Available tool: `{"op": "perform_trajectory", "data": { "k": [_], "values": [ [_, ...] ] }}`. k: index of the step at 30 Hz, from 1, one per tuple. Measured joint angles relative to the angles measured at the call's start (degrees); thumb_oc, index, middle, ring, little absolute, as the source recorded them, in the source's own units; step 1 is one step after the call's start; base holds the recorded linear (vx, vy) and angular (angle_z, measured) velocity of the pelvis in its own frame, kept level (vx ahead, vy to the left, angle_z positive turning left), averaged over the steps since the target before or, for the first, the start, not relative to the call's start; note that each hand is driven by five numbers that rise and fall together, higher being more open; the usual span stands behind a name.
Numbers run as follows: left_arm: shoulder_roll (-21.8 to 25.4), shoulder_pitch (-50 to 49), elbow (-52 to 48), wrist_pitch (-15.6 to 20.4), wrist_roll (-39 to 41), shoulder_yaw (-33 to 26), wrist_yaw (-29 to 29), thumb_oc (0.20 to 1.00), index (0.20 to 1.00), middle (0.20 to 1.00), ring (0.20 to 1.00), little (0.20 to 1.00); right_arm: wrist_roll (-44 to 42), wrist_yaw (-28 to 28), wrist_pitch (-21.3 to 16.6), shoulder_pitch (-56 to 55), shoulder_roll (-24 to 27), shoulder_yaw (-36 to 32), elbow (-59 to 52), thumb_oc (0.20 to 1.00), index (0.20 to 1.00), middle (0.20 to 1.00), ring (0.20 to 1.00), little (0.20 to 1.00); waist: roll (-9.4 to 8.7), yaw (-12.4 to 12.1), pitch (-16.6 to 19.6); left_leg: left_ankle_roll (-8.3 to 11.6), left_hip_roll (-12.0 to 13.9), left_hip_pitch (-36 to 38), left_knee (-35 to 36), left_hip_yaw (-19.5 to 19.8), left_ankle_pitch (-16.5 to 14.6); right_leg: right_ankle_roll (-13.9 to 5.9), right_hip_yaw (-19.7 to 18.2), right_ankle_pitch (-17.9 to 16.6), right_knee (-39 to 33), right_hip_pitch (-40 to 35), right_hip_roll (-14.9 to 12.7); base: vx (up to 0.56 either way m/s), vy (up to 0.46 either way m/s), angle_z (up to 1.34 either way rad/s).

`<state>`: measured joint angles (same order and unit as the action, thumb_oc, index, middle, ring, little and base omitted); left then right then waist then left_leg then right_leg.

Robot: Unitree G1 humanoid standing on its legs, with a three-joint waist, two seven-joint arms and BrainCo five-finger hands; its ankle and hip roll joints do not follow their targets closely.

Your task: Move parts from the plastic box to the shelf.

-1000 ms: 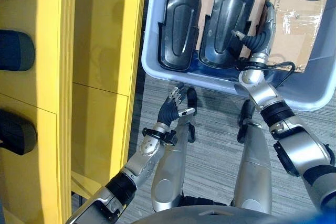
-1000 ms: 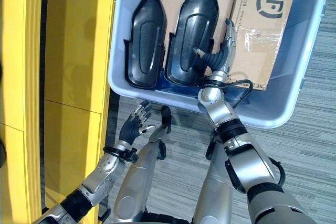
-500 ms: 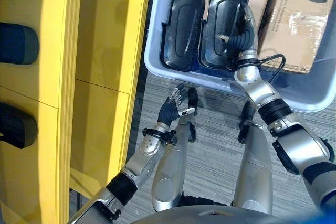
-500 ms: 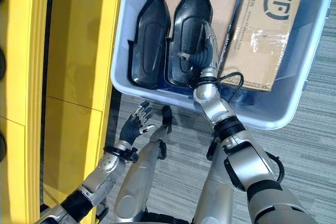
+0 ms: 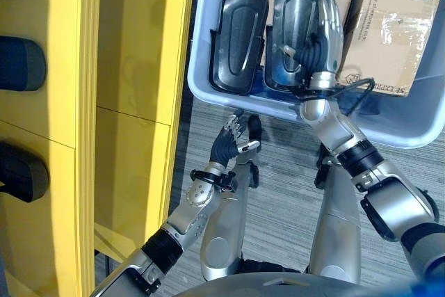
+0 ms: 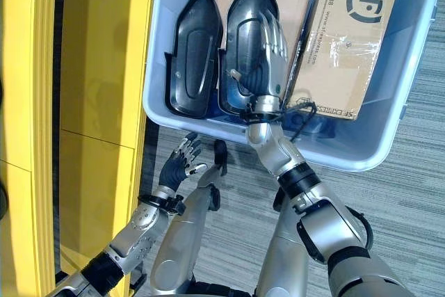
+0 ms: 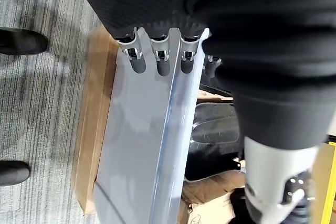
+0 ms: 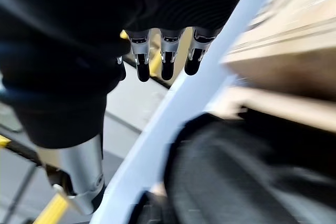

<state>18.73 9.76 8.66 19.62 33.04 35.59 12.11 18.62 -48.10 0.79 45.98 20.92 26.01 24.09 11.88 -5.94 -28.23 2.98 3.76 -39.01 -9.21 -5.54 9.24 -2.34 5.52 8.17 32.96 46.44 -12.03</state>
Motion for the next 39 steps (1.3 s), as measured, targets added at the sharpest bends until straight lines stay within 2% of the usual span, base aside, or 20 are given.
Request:
{"op": "perform_trajectory", "data": {
  "k": [3,8,17,24,28,39],
  "values": [
    [-0.09,0.01,0.01,0.62,-0.04,0.37,0.32,1.000,1.000,1.000,1.000,1.000,-0.38,-0.72,-0.05,-0.80,-0.03,-0.59,-0.01,1.000,1.000,1.000,1.000,1.000,0.00,0.35,0.00,-0.04,0.00,0.00,0.03,-0.14,-0.03,-0.09,-0.12,-0.11,-0.18,0.00,0.03,0.00,0.000,-0.01],
    [-0.18,0.02,0.01,1.02,-0.03,0.31,0.82,1.000,1.000,1.000,1.000,1.000,-6.61,-1.16,-0.61,-1.48,-0.18,-1.01,0.02,1.000,1.000,1.000,1.000,1.000,-0.01,0.34,-0.01,-0.08,0.03,0.00,0.07,-0.26,-0.09,-0.07,-0.20,-0.16,-0.30,0.06,0.06,0.00,0.000,0.00],
    [-0.22,0.04,0.12,1.01,-0.04,0.30,0.76,1.000,1.000,1.000,1.000,1.000,-14.85,0.51,-5.09,-1.85,-2.28,-2.78,6.24,1.000,1.000,1.000,1.000,1.000,-0.11,0.34,-0.07,-0.08,0.03,-0.01,0.07,-0.29,-0.16,-0.09,-0.27,-0.16,-0.33,0.05,0.08,0.00,0.000,0.00],
    [-0.23,0.17,0.11,0.79,-0.05,0.24,0.71,1.000,1.000,1.000,1.000,1.000,-20.15,4.33,-4.87,-1.54,-2.56,-2.81,7.76,1.000,1.000,1.000,1.000,1.000,-0.20,0.18,-0.14,-0.08,0.02,-0.04,0.06,-0.25,-0.16,-0.09,-0.26,-0.16,-0.26,0.06,0.07,0.00,0.000,0.00],
    [-0.22,0.36,0.11,0.47,-0.05,0.20,0.26,1.000,1.000,1.000,1.000,1.000,-23.96,4.97,-4.99,-0.91,-2.98,-3.32,12.10,1.000,1.000,1.000,1.000,1.000,-0.22,0.06,-0.15,-0.07,-0.01,-0.05,0.03,-0.20,-0.15,-0.09,-0.25,-0.15,-0.17,0.07,0.03,0.00,0.000,0.00],
    [-0.22,0.67,0.06,-0.77,-0.04,0.18,-0.54,1.000,1.000,1.000,1.000,1.000,-26.01,5.26,-5.67,1.59,-2.95,-3.90,16.25,1.000,1.000,1.000,1.000,1.000,-0.23,0.08,-0.15,-0.07,-0.01,-0.40,-0.31,-0.03,-0.15,-0.03,-0.15,-0.08,0.24,0.40,-0.01,0.00,0.000,0.00]
  ]
}}
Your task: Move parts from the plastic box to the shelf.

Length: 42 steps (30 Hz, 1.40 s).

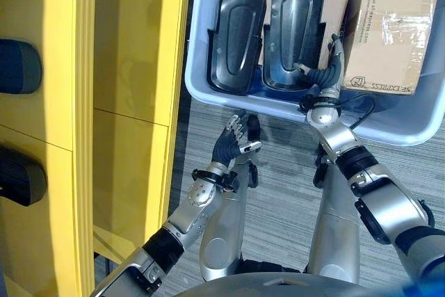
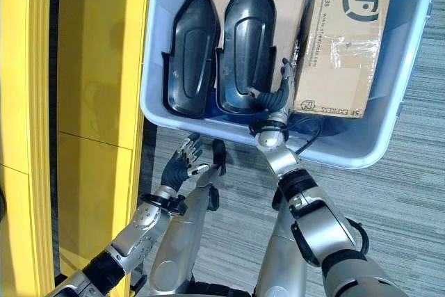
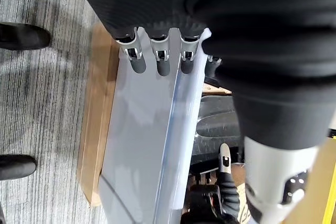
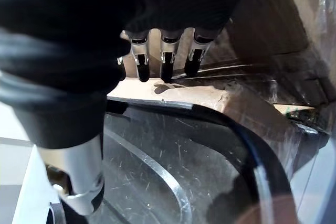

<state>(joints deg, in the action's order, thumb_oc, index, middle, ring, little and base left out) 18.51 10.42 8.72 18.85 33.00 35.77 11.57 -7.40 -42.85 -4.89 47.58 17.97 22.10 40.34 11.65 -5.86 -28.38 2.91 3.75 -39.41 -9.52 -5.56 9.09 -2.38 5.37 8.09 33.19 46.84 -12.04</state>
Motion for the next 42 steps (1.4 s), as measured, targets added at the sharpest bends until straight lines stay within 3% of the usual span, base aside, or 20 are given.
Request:
{"op": "perform_trajectory", "data": {
  "k": [4,9,13,15,16,17,19,23,28,37,42],
  "values": [
    [0.00,0.40,-0.01,-0.48,0.02,-0.03,0.00,1.000,1.000,1.000,1.000,1.000,-3.42,0.21,-1.10,2.09,-0.01,-1.57,2.01,1.000,1.000,1.000,1.000,1.000,0.00,0.02,0.00,-0.03,0.05,-1.19,-0.75,0.15,-0.20,0.02,0.04,0.02,0.42,0.92,-0.02,0.00,0.000,0.00],
    [0.00,0.92,-0.07,-1.21,0.02,-0.16,0.00,1.000,1.000,1.000,1.000,1.000,-4.50,1.28,0.14,2.63,0.09,-1.60,3.24,1.000,1.000,1.000,1.000,1.000,0.00,-0.23,0.00,-0.05,0.03,-1.31,-0.93,0.41,-0.20,0.22,0.21,0.24,0.83,1.01,-0.07,0.00,0.000,0.00],
    [0.00,1.54,-0.11,-2.30,0.02,-0.18,-0.05,1.000,1.000,1.000,1.000,1.000,-0.59,1.30,3.70,3.30,0.50,-0.94,3.42,1.000,1.000,1.000,1.000,1.000,0.00,-0.19,0.00,-0.01,0.07,-1.68,-1.39,0.63,-0.27,0.26,0.36,0.34,1.09,1.19,-0.06,0.00,0.000,0.00],
    [0.02,1.55,-0.11,-2.39,0.03,-0.18,-0.16,1.000,1.000,1.000,1.000,1.000,-0.13,1.30,5.14,4.41,0.55,-0.75,4.52,0.611,0.611,0.611,0.611,0.611,0.00,-0.24,0.00,0.01,0.06,-1.70,-1.63,0.68,-0.28,0.28,0.35,0.35,1.32,1.19,-0.11,0.00,0.000,0.00],
    [0.05,1.55,-0.11,-2.40,0.06,-0.21,-0.32,1.000,1.000,1.000,1.000,1.000,-0.11,1.28,5.75,4.99,0.65,-0.69,5.04,0.592,0.592,0.592,0.592,0.592,0.00,-0.27,0.00,-0.01,0.05,-1.70,-1.69,0.75,-0.29,0.32,0.36,0.43,1.41,1.19,-0.12,0.00,0.000,0.00],
    [0.13,1.55,-0.11,-2.40,0.06,-0.22,-0.39,1.000,1.000,1.000,1.000,1.000,-0.17,1.29,6.12,5.75,0.72,-0.61,5.81,0.332,0.332,0.332,0.332,0.332,0.00,-0.28,0.00,-0.04,0.05,-1.70,-1.73,0.85,-0.31,0.41,0.40,0.53,1.52,1.19,-0.12,0.00,0.000,0.00],
    [0.14,1.55,-0.11,-2.42,0.06,-0.23,-0.55,1.000,1.000,1.000,1.000,1.000,-1.46,1.27,7.26,8.13,0.72,0.44,8.98,0.200,0.200,0.200,0.200,0.200,0.01,-0.27,0.01,0.37,0.06,-1.70,-1.91,1.15,-0.47,0.44,0.52,0.74,1.84,1.17,-0.13,0.00,0.000,0.00],
    [0.22,1.54,-0.12,-2.61,0.12,-0.15,-1.13,1.000,1.000,1.000,1.000,1.000,0.32,1.29,8.89,11.70,1.79,0.74,13.73,0.200,0.200,0.200,0.200,0.200,0.15,-1.08,0.10,0.41,0.21,-1.96,-2.00,1.23,-0.46,0.54,1.88,0.65,1.89,1.26,-0.95,0.00,0.000,0.00],
    [0.90,1.39,-0.16,-2.94,0.11,0.04,-2.52,1.000,1.000,1.000,1.000,1.000,7.34,1.79,19.01,15.79,3.53,4.75,15.46,0.200,0.200,0.200,0.200,0.200,0.38,-1.48,0.26,0.41,-0.01,-3.75,-2.74,1.82,-0.45,0.53,3.21,0.52,2.24,2.21,-1.83,0.00,-0.017,0.09],
    [2.02,1.42,-0.15,-1.86,0.11,0.22,-2.87,1.000,1.000,1.000,1.000,1.000,6.86,1.79,21.38,18.97,4.16,5.38,22.32,0.200,0.200,0.200,0.200,0.200,1.73,-2.92,1.26,0.42,-0.01,-3.72,-2.88,2.01,-0.44,0.56,3.56,0.56,2.45,2.00,-1.95,0.00,-0.008,0.01],
    [2.02,1.17,-0.09,-0.86,0.08,0.89,-2.90,1.000,1.000,1.000,1.000,1.000,8.21,0.74,20.01,18.97,4.74,6.22,23.40,0.200,0.200,0.200,0.200,0.200,2.30,-3.12,1.67,0.42,-0.03,-3.51,-2.59,2.81,-0.44,0.55,4.25,0.49,1.88,1.23,-1.86,0.00,-0.018,0.04]
  ]
}}
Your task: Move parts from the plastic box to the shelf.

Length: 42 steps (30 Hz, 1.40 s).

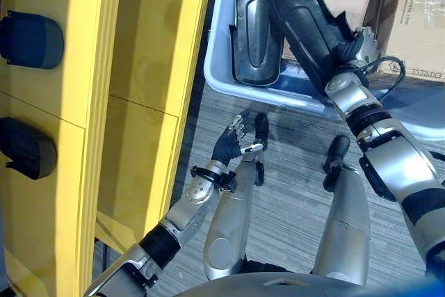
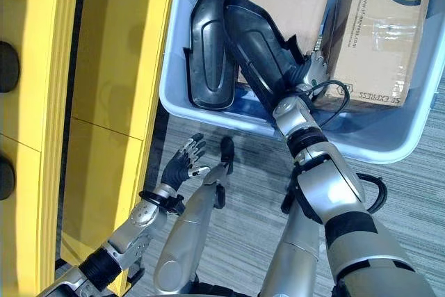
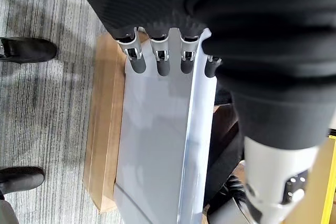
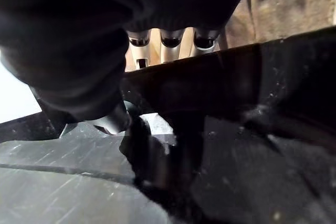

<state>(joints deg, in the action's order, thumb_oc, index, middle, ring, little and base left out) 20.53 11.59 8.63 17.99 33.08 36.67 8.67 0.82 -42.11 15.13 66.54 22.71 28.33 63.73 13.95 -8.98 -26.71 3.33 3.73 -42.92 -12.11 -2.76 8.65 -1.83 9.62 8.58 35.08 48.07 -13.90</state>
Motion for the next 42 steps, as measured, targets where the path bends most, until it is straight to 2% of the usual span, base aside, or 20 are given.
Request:
{"op": "perform_trajectory", "data": {
  "k": [4,9,11,12,13,14,15,18,24,28,31,34,39,40,42],
  "values": [
    [0.04,-0.01,0.03,0.68,-0.02,0.35,-0.01,1.000,1.000,1.000,1.000,1.000,-0.14,-2.54,-3.50,-2.45,0.30,0.29,-0.91,0.200,0.200,0.200,0.200,0.200,0.03,0.21,-0.02,-0.11,-0.14,1.31,0.25,-0.05,0.10,-0.16,0.01,-0.10,-0.94,-1.66,-0.01,0.00,0.000,0.01],
    [0.60,-1.75,-0.25,2.53,-0.06,-1.59,0.02,1.000,1.000,1.000,1.000,1.000,1.79,-6.48,-8.18,-14.10,2.48,-0.19,-11.94,0.200,0.200,0.200,0.200,0.200,-0.21,0.53,-0.11,-0.84,-0.33,6.96,2.76,-1.26,0.49,-0.99,-0.06,-1.35,-4.65,-7.39,0.09,-0.02,0.008,-0.06],
    [0.88,-2.40,-0.39,2.78,-0.05,-3.14,0.09,1.000,1.000,1.000,1.000,1.000,4.46,-8.14,-9.81,-17.95,3.33,-0.54,-18.61,0.200,0.200,0.200,0.200,0.200,-0.46,2.10,-0.32,-1.15,-0.42,8.30,3.39,-1.49,0.20,-1.44,-0.10,-1.81,-6.07,-9.17,0.20,0.02,-0.010,-0.08],
    [1.21,-2.56,-0.39,2.84,-0.06,-3.52,0.11,1.000,1.000,1.000,1.000,1.000,5.82,-8.59,-10.07,-19.74,3.31,-0.80,-21.32,0.200,0.200,0.200,0.200,0.200,-1.01,2.70,-0.71,-1.26,-0.45,9.73,3.86,-1.76,0.14,-1.57,-0.22,-2.06,-6.87,-10.60,0.27,0.04,-0.026,-0.23],
    [2.20,-3.00,-0.42,3.31,-0.07,-4.15,0.14,1.000,1.000,1.000,1.000,1.000,8.89,-10.16,-9.88,-22.70,3.25,-0.98,-24.90,0.200,0.200,0.200,0.200,0.200,-2.65,3.78,-1.76,-1.52,-0.16,13.18,4.23,-2.88,-0.46,-1.90,-1.03,-2.49,-8.62,-14.09,0.77,0.03,-0.033,-0.30],
    [2.87,-3.32,-0.38,3.74,-0.08,-4.57,0.11,1.000,1.000,1.000,1.000,1.000,10.42,-10.89,-9.57,-23.84,3.68,-1.32,-26.42,0.200,0.200,0.200,0.200,0.200,-3.38,4.59,-2.22,-1.53,0.05,15.03,4.56,-3.14,-0.65,-2.09,-1.08,-2.90,-9.84,-16.16,1.11,0.05,-0.048,-0.31],
    [3.12,-4.19,-0.07,4.19,-0.07,-5.34,0.12,1.000,1.000,1.000,1.000,1.000,12.31,-12.24,-9.30,-25.57,6.23,-1.74,-28.91,0.200,0.200,0.200,0.200,0.200,-3.77,5.58,-2.31,-1.53,0.25,17.76,5.79,-3.22,-0.66,-2.35,-1.07,-3.49,-12.06,-19.13,1.51,0.03,-0.056,-0.24],
    [3.21,-6.23,0.23,5.41,-0.14,-5.60,-0.08,1.000,1.000,1.000,1.000,1.000,14.06,-13.50,-9.34,-26.15,8.50,-4.54,-29.16,0.200,0.200,0.200,0.200,0.200,-4.11,6.46,-2.19,-1.65,0.71,21.20,7.88,-3.86,-0.46,-2.41,-1.36,-4.62,-14.71,-22.28,2.32,0.02,-0.038,-0.17],
    [3.17,-6.76,2.38,6.64,-0.54,-6.17,-1.37,1.000,1.000,1.000,1.000,1.000,13.95,-13.46,-10.65,-26.27,8.51,-5.46,-29.13,0.200,0.200,0.200,0.200,0.200,-4.09,6.23,-2.16,-1.26,1.29,27.61,10.22,-4.53,0.05,-2.48,-1.61,-5.25,-17.66,-28.63,3.32,0.05,-0.003,-0.07],
    [3.17,-7.73,2.41,6.70,-0.60,-7.50,-2.16,1.000,1.000,1.000,1.000,1.000,9.79,-10.82,-12.39,-26.29,6.61,-6.12,-28.99,0.200,0.200,0.200,0.200,0.200,-3.77,6.11,-1.93,-1.28,1.46,31.45,12.15,-4.48,0.04,-2.74,-1.10,-6.10,-20.94,-33.17,3.58,0.05,0.017,0.00],
    [3.15,-8.56,2.39,6.66,-0.61,-7.86,-2.18,1.000,1.000,1.000,1.000,1.000,2.35,-5.96,-13.51,-26.36,5.84,-7.88,-29.05,0.200,0.200,0.200,0.200,0.200,-3.20,5.59,-1.44,-1.33,1.36,32.20,12.85,-4.32,0.01,-2.97,-0.84,-6.43,-22.10,-34.33,3.54,0.05,0.037,0.03],
    [2.19,-9.36,2.31,5.87,-0.74,-9.91,-2.15,1.000,1.000,1.000,1.000,1.000,-9.85,4.46,-14.39,-27.60,2.75,-10.54,-29.12,0.200,0.200,0.200,0.200,0.200,-2.85,5.27,-1.19,-1.35,1.43,34.03,13.60,-4.18,0.03,-3.18,-0.34,-6.88,-23.54,-36.71,3.64,0.07,0.047,0.04],
    [1.87,-10.84,2.22,4.69,-1.48,-11.88,-2.47,1.000,1.000,1.000,1.000,1.000,-17.55,16.23,-14.60,-33.47,-0.09,-9.25,-34.25,0.200,0.200,0.200,0.200,0.200,-2.80,4.63,1.10,-1.39,1.39,35.92,14.54,-2.81,-0.08,-3.39,1.59,-7.12,-26.31,-40.57,3.76,0.06,0.069,0.16],
    [1.46,-12.32,2.19,4.63,-2.59,-12.47,-2.48,1.000,1.000,1.000,1.000,1.000,-19.92,19.71,-14.59,-35.83,-0.80,-7.42,-37.73,0.200,0.200,0.200,0.200,0.200,-3.30,4.32,2.95,-1.39,1.29,36.49,15.22,-2.70,-0.12,-3.50,2.11,-7.19,-27.28,-41.57,3.73,0.07,0.129,0.11],
    [1.28,-13.98,2.18,4.40,-3.07,-12.67,-2.52,1.000,1.000,1.000,1.000,1.000,-21.43,22.19,-14.57,-37.83,-2.37,-6.02,-39.98,0.200,0.200,0.200,0.200,0.200,-4.48,3.65,5.12,-1.46,1.17,36.95,15.26,-2.70,-0.40,-3.60,2.16,-7.25,-28.02,-42.32,3.73,0.07,0.146,0.04]
  ]
}}
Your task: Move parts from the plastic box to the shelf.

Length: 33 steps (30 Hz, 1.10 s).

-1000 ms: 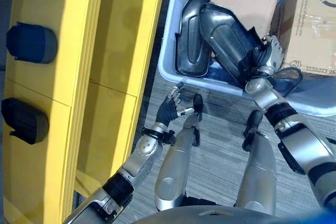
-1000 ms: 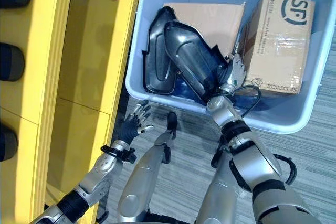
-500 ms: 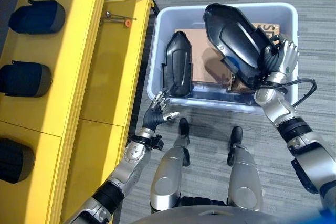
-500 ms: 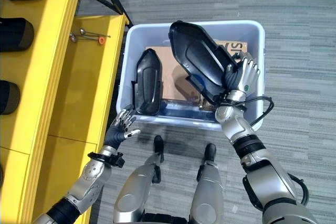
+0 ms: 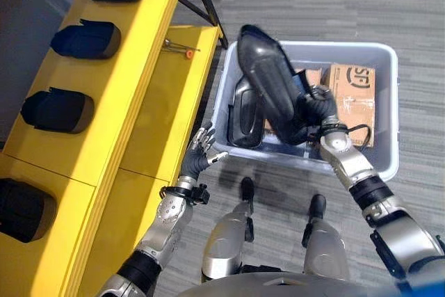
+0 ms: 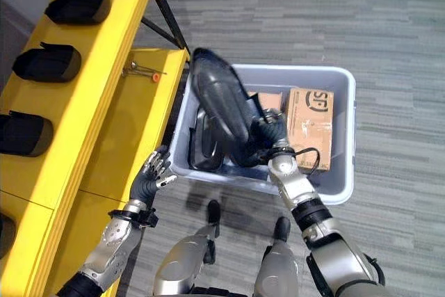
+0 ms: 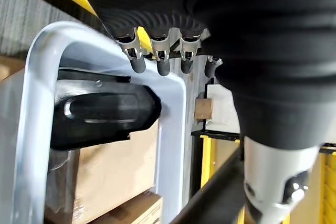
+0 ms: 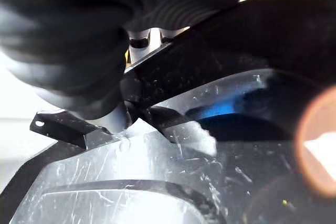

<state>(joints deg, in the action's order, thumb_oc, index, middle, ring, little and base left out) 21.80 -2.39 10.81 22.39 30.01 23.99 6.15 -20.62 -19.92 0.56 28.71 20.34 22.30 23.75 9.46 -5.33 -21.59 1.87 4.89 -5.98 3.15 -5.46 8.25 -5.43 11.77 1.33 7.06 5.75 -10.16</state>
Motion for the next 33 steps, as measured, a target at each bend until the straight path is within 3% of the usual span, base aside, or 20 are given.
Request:
{"op": "perform_trajectory", "data": {
  "k": [4,10,15,16,17,20,22,26,27,28,30,32,33],
  "values": [
    [0.03,-3.36,0.00,-0.73,-2.00,-0.83,-0.92,1.000,1.000,1.000,1.000,1.000,-5.42,5.04,0.62,-6.68,-2.60,1.44,-3.18,0.200,0.200,0.200,0.200,0.200,-3.28,-0.80,4.30,-0.10,-0.50,1.79,0.66,0.11,-0.88,-0.08,0.59,0.04,-2.37,-2.99,-0.18,0.03,0.156,0.10],
    [0.58,-4.66,-0.01,-0.97,-4.92,-0.92,-0.87,1.000,1.000,1.000,1.000,1.000,-7.47,6.33,1.90,-11.19,-3.72,2.77,-4.45,0.200,0.200,0.200,0.200,0.200,-5.52,-0.90,7.67,-0.77,-2.62,3.19,1.94,0.41,-0.86,-1.43,2.32,-2.03,-6.22,-6.12,-1.56,-0.03,0.193,0.08],
    [1.77,-4.63,0.00,-2.10,-5.03,-1.12,-0.40,1.000,1.000,1.000,1.000,1.000,-9.02,7.50,2.49,-11.02,-4.80,2.68,-4.44,0.200,0.200,0.200,0.200,0.200,-6.80,-1.57,8.80,-1.17,-2.68,4.74,2.11,-0.76,-1.27,-1.16,4.03,-2.05,-4.24,-6.18,-1.99,-0.03,0.019,-0.09],
    [1.82,-4.54,0.00,-2.45,-5.23,-1.07,0.28,1.000,1.000,1.000,1.000,1.000,-10.04,7.93,2.50,-11.18,-4.91,2.98,-4.44,0.200,0.200,0.200,0.200,0.200,-7.02,-1.18,8.94,-1.27,-2.73,5.39,2.04,0.81,-1.29,-1.11,4.13,0.32,-1.54,-6.14,-1.56,0.04,-0.123,0.37],
    [1.89,-4.09,0.00,-3.05,-5.60,-1.07,0.28,1.000,1.000,1.000,1.000,1.000,-10.68,7.89,2.37,-11.74,-4.97,2.95,-4.45,0.200,0.200,0.200,0.200,0.200,-7.26,-0.09,9.10,-1.20,-2.44,4.91,1.75,3.25,-1.02,-0.75,1.47,3.27,-0.40,-6.21,0.43,0.06,-0.124,0.85],
    [2.43,-4.27,-0.01,-3.42,-6.08,-1.01,-1.40,1.000,1.000,1.000,1.000,1.000,-11.98,7.17,2.40,-14.27,-4.58,3.01,-4.45,0.200,0.200,0.200,0.200,0.200,-7.77,1.15,9.57,-1.22,-1.28,3.75,1.57,8.70,-0.52,3.11,-6.98,7.39,3.19,-6.07,6.79,0.06,-0.138,1.01],
    [3.71,-6.42,0.09,-3.62,-6.03,-0.89,-3.86,1.000,1.000,1.000,1.000,1.000,-12.09,7.22,2.39,-15.75,-4.25,2.62,-4.42,0.200,0.200,0.200,0.200,0.200,-7.23,1.36,10.05,-1.49,-0.59,2.70,1.34,12.78,-0.23,5.15,-10.28,8.77,3.32,-6.54,10.27,0.04,-0.155,0.83],
    [3.88,-10.13,0.13,-5.02,-5.84,-0.86,-8.16,1.000,1.000,1.000,1.000,1.000,-12.37,8.00,2.16,-17.57,-1.93,2.51,-4.04,0.200,0.200,0.200,0.200,0.200,-4.41,0.24,12.16,-2.19,0.35,1.73,1.24,17.50,-0.48,7.71,-7.80,10.16,5.18,-5.90,12.21,-0.06,-0.134,0.43],
    [3.61,-10.22,0.11,-5.41,-5.79,-0.47,-8.85,1.000,1.000,1.000,1.000,1.000,-12.32,8.44,2.12,-17.78,-1.42,2.80,-4.17,0.200,0.200,0.200,0.200,0.200,-3.45,-0.44,12.90,-3.11,0.05,0.32,0.16,19.18,-2.99,8.48,-7.22,10.16,5.59,-4.93,12.48,-0.14,-0.197,0.24],
    [3.44,-10.74,0.08,-5.47,-5.81,-0.45,-8.86,1.000,1.000,1.000,1.000,1.000,-12.32,8.43,2.09,-17.86,-1.40,3.73,-4.19,0.200,0.200,0.200,0.200,0.200,-2.39,-0.59,13.56,-3.94,-0.32,-1.82,-2.82,21.53,-1.03,9.04,-6.44,10.25,6.60,-4.10,13.41,-0.10,-0.155,0.20],
    [3.35,-10.04,0.23,-5.59,-5.82,-0.44,-8.81,1.000,1.000,1.000,1.000,1.000,-12.32,8.34,1.70,-17.88,-1.69,4.42,-4.18,0.200,0.200,0.200,0.200,0.200,-2.96,-0.09,13.21,-0.90,-1.02,-3.09,-4.65,21.32,1.88,9.42,-5.70,11.11,7.23,-3.76,12.98,-0.06,-0.092,0.34],
    [3.26,-9.76,0.25,-5.59,-5.93,-0.43,-8.89,1.000,1.000,1.000,1.000,1.000,-12.20,8.27,1.25,-17.96,-1.71,4.96,-4.22,0.200,0.200,0.200,0.200,0.200,-3.24,-0.38,13.11,-0.79,-1.55,-3.54,-4.87,19.79,4.15,10.04,-4.83,11.61,7.92,-4.25,13.13,-0.07,-0.049,0.58],
    [3.24,-8.98,0.27,-5.58,-5.95,-0.46,-9.71,1.000,1.000,1.000,1.000,1.000,-12.10,7.66,0.68,-18.20,-1.67,4.92,-4.36,0.200,0.200,0.200,0.200,0.200,-3.42,0.02,13.19,0.56,-2.44,-4.90,-5.17,17.80,7.21,10.53,-3.38,11.89,7.56,-4.33,13.02,-0.08,-0.021,1.08]
  ]
}}
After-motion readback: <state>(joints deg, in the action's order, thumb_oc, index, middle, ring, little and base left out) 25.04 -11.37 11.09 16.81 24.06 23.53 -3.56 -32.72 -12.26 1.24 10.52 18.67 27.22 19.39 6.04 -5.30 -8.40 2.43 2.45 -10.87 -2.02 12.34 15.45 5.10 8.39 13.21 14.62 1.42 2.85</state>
